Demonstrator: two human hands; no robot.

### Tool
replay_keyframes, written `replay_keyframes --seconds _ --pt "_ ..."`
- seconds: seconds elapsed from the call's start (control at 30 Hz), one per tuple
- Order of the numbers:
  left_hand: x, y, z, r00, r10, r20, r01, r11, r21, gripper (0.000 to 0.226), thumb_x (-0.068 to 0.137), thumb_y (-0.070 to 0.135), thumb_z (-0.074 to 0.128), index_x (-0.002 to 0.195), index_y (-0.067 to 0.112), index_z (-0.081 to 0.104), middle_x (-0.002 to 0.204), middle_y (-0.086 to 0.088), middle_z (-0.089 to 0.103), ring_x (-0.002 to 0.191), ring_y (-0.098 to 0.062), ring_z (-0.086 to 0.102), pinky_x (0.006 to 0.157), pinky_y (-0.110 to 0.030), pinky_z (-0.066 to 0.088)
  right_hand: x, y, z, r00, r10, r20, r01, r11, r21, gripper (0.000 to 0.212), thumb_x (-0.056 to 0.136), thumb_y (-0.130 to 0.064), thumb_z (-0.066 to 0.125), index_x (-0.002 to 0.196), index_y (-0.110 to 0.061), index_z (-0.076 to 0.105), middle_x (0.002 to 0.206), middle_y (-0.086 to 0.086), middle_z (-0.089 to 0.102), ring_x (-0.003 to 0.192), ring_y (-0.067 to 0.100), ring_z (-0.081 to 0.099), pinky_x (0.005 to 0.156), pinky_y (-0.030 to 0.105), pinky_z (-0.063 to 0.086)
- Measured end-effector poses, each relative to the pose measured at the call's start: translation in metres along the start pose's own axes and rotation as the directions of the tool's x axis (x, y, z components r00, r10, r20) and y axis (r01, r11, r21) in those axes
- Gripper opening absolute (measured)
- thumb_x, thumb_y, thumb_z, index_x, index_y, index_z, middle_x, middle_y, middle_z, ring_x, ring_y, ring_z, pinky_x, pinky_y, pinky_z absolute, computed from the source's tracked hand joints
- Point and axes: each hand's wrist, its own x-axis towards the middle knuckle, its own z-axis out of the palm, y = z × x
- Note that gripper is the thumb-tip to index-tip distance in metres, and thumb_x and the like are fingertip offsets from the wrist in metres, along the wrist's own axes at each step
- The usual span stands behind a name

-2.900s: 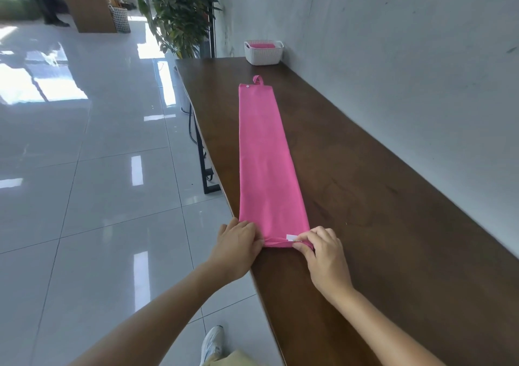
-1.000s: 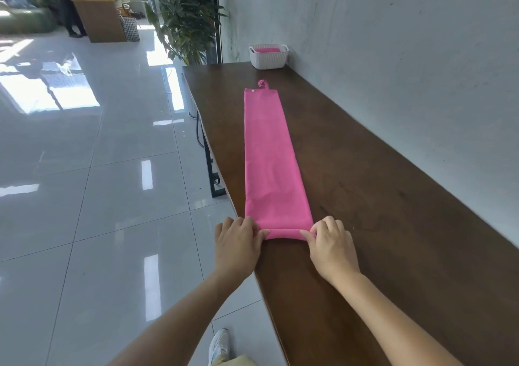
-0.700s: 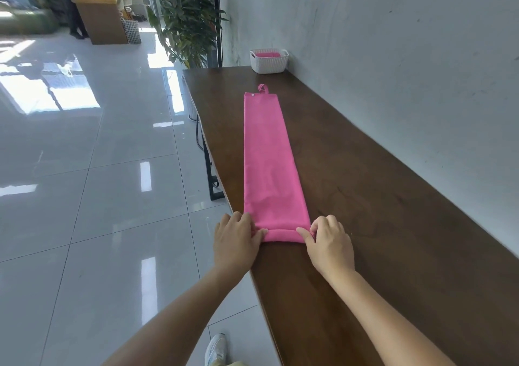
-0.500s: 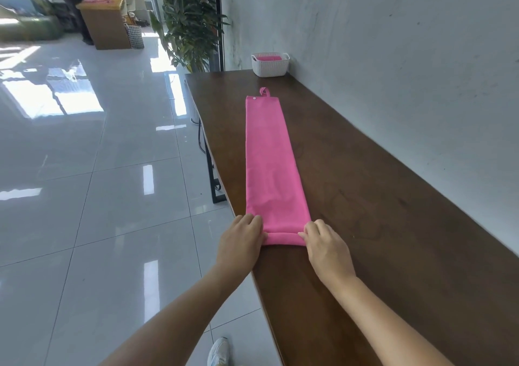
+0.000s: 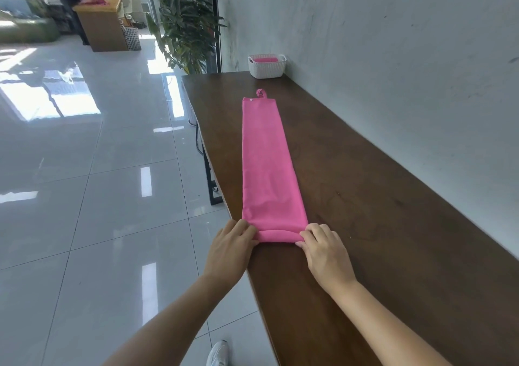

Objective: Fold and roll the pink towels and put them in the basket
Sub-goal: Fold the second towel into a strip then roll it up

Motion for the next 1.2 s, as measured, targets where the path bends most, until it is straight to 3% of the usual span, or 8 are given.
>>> replay_keyframes --seconds 0.13,0.33,0.5,0.63,0.73,0.87,1.0,1.2 --pt "0.010 0.003 -0.004 0.997 -0.066 0.043 0.066 0.998 -0.001 0.012 0.100 0.030 0.059 0.090 0.022 0.060 0.092 0.008 0.062 0.082 -0.019 0.052 0.070 -0.036 0.052 0.009 0.001 -0.003 0.999 0.049 0.020 -0.049 0.998 0.042 0.018 0.096 -0.031 0.059 0.091 -0.016 0.069 0.093 -0.005 0.064 0.081 0.015 0.058 0.070 0.029 0.050" --pt "0.022 0.006 -0.017 0.953 -0.166 0.254 0.172 0.985 -0.004 0.016 0.106 0.034 0.045 0.101 0.023 0.056 0.102 0.007 0.061 0.093 -0.017 0.049 0.088 -0.032 0.045 0.009 -0.002 -0.011 0.977 0.139 0.159 -0.160 0.979 0.127 0.023 0.098 -0.036 0.053 0.093 -0.018 0.066 0.093 -0.007 0.060 0.080 0.008 0.049 0.071 0.022 0.038" --pt "0.028 0.010 -0.028 0.845 -0.256 0.470 0.315 0.948 -0.049 0.029 0.106 0.038 0.042 0.099 0.018 0.063 0.098 0.000 0.067 0.092 -0.020 0.058 0.083 -0.036 0.049 -0.002 -0.004 -0.022 0.948 0.203 0.244 -0.258 0.941 0.220 0.015 0.103 -0.035 0.051 0.097 -0.023 0.059 0.094 -0.014 0.055 0.085 0.006 0.048 0.078 0.026 0.042" --pt "0.029 0.007 -0.030 0.764 -0.347 0.544 0.514 0.837 -0.187 0.019 0.099 0.042 0.058 0.092 0.024 0.060 0.093 0.005 0.063 0.083 -0.014 0.060 0.066 -0.028 0.047 0.000 -0.007 -0.032 0.894 0.305 0.329 -0.400 0.873 0.278 0.013 0.104 -0.040 0.047 0.099 -0.028 0.047 0.091 -0.016 0.053 0.084 0.002 0.052 0.071 0.018 0.036" --pt "0.025 0.008 -0.027 0.798 -0.404 0.446 0.533 0.819 -0.212 0.017 0.092 0.043 0.067 0.089 0.031 0.055 0.093 0.011 0.062 0.085 -0.011 0.060 0.073 -0.032 0.055 0.003 -0.010 -0.028 0.891 0.340 0.302 -0.423 0.862 0.278 0.014 0.103 -0.038 0.049 0.095 -0.027 0.046 0.090 -0.015 0.051 0.082 0.000 0.050 0.067 0.013 0.032" --pt "0.013 0.017 -0.022 0.928 -0.340 0.153 0.368 0.898 -0.242 0.016 0.091 0.033 0.070 0.089 0.026 0.056 0.093 0.013 0.058 0.085 -0.010 0.055 0.075 -0.032 0.054 0.005 -0.017 -0.019 0.885 0.437 0.161 -0.466 0.844 0.267 0.018 0.098 -0.036 0.058 0.086 -0.025 0.049 0.090 -0.011 0.048 0.077 0.005 0.046 0.069 0.020 0.034" --pt "0.001 0.021 -0.013 0.990 -0.135 0.034 0.139 0.978 -0.158 0.016 0.098 0.020 0.061 0.085 0.019 0.053 0.087 0.007 0.056 0.075 -0.016 0.053 0.064 -0.040 0.054 0.002 -0.024 -0.012 0.947 0.309 -0.092 -0.310 0.951 -0.002 0.020 0.096 -0.026 0.062 0.078 -0.020 0.056 0.080 -0.006 0.053 0.071 0.011 0.041 0.067 0.025 0.031" --pt "-0.015 0.011 -0.006 0.996 0.067 -0.065 -0.072 0.995 -0.064 0.023 0.099 0.031 0.053 0.092 0.025 0.074 0.091 0.011 0.067 0.078 -0.015 0.058 0.064 -0.031 0.057 -0.006 -0.018 -0.003 0.978 0.144 -0.154 -0.146 0.989 0.002 0.033 0.106 -0.027 0.046 0.081 -0.016 0.065 0.077 -0.003 0.059 0.071 0.015 0.055 0.069 0.029 0.048"
